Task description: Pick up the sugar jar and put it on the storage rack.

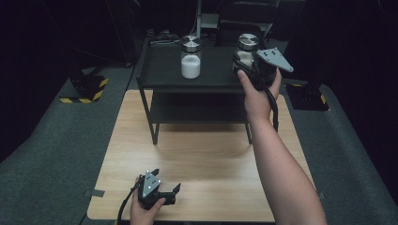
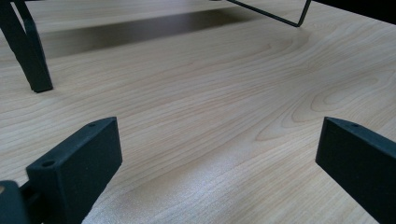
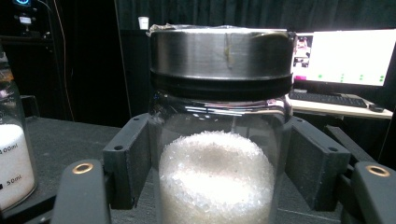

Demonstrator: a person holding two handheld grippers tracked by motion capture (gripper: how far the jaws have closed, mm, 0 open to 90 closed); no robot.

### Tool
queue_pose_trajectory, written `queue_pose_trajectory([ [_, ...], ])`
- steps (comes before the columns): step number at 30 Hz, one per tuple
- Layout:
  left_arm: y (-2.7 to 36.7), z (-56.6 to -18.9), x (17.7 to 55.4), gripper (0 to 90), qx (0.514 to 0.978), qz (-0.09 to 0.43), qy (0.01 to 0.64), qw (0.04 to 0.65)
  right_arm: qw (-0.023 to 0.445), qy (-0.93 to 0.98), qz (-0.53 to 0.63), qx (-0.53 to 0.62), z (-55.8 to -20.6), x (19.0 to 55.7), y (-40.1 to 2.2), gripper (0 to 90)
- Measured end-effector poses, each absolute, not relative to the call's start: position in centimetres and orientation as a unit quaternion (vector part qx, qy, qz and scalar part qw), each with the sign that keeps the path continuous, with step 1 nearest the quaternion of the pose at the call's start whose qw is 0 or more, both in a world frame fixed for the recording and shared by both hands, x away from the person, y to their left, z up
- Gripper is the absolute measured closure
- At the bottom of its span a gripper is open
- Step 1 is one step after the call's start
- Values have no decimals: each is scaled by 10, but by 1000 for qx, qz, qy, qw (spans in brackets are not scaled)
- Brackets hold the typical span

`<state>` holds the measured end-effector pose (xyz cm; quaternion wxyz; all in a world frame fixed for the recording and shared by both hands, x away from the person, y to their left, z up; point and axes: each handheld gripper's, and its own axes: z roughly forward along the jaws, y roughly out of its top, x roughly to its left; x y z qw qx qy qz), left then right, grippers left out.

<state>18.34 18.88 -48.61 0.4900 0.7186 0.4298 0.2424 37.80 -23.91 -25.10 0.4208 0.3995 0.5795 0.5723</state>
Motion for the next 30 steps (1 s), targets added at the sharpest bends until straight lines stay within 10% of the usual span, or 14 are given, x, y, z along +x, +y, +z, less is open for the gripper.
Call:
queue_pose_trajectory([
  [25,189,-486,182,7,718,243,430,491,412,583,575,400,-250,380,-243,304],
  [30,189,-487,182,7,718,243,428,492,422,571,581,398,-252,377,-240,156],
])
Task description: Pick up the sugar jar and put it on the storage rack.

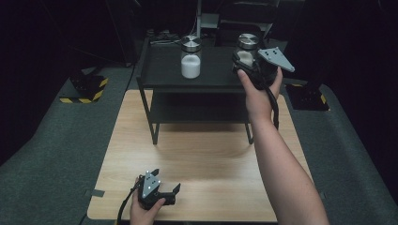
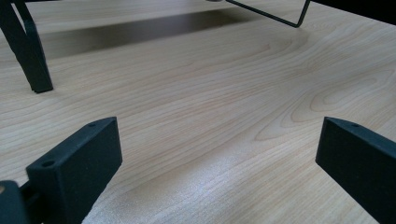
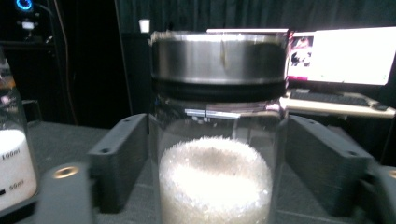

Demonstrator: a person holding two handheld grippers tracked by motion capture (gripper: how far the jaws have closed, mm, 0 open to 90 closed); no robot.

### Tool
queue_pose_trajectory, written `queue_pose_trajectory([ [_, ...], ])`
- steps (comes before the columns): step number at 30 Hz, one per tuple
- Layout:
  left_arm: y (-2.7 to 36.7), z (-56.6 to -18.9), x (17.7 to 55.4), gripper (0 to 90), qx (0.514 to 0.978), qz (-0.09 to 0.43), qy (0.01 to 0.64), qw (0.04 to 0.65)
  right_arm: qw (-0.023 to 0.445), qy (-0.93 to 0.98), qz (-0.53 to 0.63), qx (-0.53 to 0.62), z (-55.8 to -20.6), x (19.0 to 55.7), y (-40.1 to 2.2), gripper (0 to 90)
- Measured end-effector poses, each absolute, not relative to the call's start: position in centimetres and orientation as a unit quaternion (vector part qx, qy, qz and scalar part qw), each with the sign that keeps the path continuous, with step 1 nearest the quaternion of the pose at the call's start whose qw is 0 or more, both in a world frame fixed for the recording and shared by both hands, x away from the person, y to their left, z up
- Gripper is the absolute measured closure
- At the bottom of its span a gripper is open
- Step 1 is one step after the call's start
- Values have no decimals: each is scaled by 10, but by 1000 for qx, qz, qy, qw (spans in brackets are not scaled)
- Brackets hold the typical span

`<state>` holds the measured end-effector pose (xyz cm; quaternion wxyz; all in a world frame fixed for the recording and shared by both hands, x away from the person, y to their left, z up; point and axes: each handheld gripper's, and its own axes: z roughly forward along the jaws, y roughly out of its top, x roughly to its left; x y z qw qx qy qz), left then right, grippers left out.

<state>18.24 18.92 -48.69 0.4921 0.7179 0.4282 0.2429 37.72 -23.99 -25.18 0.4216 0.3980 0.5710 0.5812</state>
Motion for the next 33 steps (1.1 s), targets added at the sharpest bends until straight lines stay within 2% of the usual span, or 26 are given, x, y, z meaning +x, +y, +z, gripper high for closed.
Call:
queue_pose_trajectory([
  [1,189,-487,182,7,718,243,428,491,430,566,578,400,-253,376,-235,63],
  [3,189,-486,182,7,719,243,428,491,426,578,576,390,-250,377,-236,3],
  [15,189,-487,182,7,718,242,428,493,417,594,573,380,-247,371,-241,4],
  [33,189,-486,183,7,720,241,428,490,407,589,603,352,-259,335,-261,4],
])
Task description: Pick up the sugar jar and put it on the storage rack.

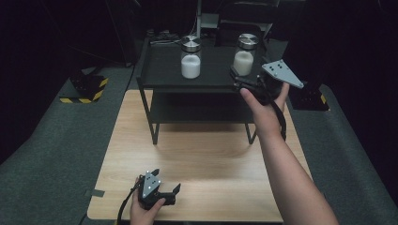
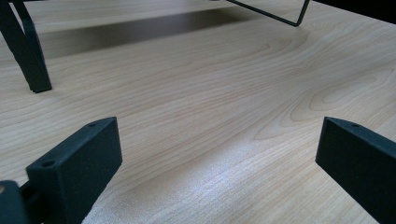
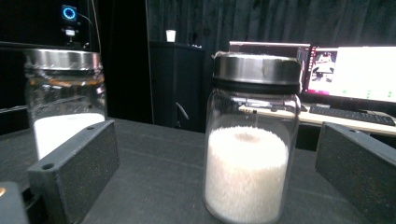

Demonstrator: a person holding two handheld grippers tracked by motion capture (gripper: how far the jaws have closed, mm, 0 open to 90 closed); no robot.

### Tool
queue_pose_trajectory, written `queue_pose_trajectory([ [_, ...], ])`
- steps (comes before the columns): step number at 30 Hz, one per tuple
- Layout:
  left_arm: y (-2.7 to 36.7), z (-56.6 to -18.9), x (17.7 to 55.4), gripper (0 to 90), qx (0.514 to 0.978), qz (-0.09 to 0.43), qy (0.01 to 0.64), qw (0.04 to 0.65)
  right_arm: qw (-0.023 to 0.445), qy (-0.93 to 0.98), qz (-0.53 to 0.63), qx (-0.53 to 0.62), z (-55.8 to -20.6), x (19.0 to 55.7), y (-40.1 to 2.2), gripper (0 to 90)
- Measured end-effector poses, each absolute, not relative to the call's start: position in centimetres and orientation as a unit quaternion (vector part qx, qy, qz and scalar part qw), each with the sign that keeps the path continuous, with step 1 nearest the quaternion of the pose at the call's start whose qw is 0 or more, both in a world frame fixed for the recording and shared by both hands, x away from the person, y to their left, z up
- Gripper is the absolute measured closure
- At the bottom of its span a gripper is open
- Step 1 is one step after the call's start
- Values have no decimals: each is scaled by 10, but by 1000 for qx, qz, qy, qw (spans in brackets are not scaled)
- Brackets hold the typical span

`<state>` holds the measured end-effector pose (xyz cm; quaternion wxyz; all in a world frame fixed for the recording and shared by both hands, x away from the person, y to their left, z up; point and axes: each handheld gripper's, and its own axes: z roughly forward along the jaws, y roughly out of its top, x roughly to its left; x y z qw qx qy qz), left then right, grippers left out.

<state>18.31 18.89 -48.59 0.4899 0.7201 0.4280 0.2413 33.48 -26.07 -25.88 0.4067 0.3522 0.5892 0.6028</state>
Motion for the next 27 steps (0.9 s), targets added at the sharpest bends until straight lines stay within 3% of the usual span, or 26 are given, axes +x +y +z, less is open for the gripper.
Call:
queue_pose_trajectory([
  [27,189,-486,183,7,719,242,428,491,407,599,612,317,-294,280,-288,4],
])
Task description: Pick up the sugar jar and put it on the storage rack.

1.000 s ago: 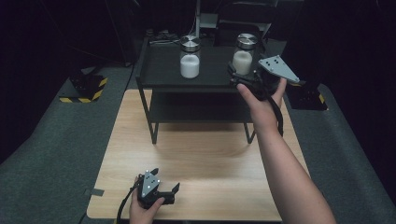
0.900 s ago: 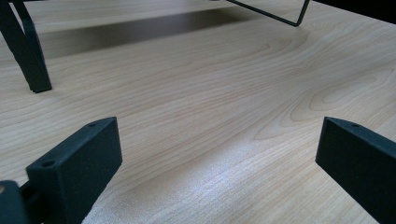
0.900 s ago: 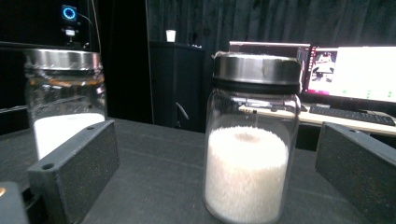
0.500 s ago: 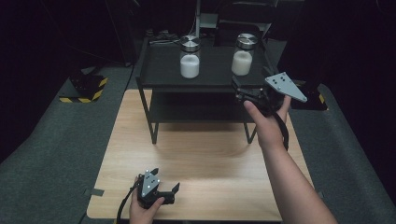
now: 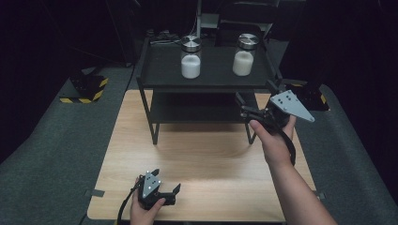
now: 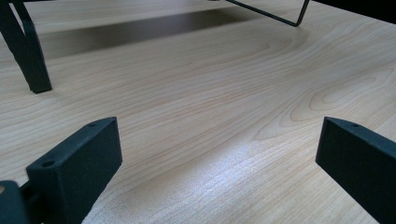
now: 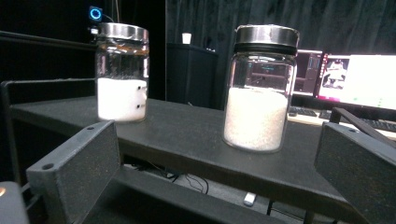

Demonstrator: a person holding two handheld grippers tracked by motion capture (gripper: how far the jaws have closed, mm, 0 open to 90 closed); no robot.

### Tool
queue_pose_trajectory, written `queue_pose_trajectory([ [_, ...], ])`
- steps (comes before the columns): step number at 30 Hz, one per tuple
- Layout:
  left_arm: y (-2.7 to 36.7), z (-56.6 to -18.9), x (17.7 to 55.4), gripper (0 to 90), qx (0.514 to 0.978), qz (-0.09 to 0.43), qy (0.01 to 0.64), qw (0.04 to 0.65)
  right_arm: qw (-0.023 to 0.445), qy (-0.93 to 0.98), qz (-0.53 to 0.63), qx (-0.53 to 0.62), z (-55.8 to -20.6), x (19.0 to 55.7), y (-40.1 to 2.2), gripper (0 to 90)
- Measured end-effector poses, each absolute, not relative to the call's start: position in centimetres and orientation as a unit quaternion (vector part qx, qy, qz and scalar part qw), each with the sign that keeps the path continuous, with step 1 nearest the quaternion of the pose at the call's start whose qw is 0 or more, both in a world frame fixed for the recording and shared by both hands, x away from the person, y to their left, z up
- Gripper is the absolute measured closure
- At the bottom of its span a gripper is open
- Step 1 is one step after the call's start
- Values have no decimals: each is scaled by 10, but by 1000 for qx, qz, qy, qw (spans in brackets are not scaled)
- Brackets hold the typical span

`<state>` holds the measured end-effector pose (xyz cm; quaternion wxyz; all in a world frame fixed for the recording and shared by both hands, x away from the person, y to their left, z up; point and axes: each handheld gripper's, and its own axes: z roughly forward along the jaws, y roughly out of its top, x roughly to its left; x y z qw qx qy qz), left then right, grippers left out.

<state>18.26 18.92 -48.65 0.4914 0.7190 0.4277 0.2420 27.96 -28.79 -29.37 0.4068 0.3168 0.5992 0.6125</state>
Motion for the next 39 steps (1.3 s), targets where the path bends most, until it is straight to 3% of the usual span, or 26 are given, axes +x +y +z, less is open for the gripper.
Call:
queue_pose_trajectory([
  [39,188,-486,182,7,719,243,430,489,392,636,590,307,-373,225,-323,4],
])
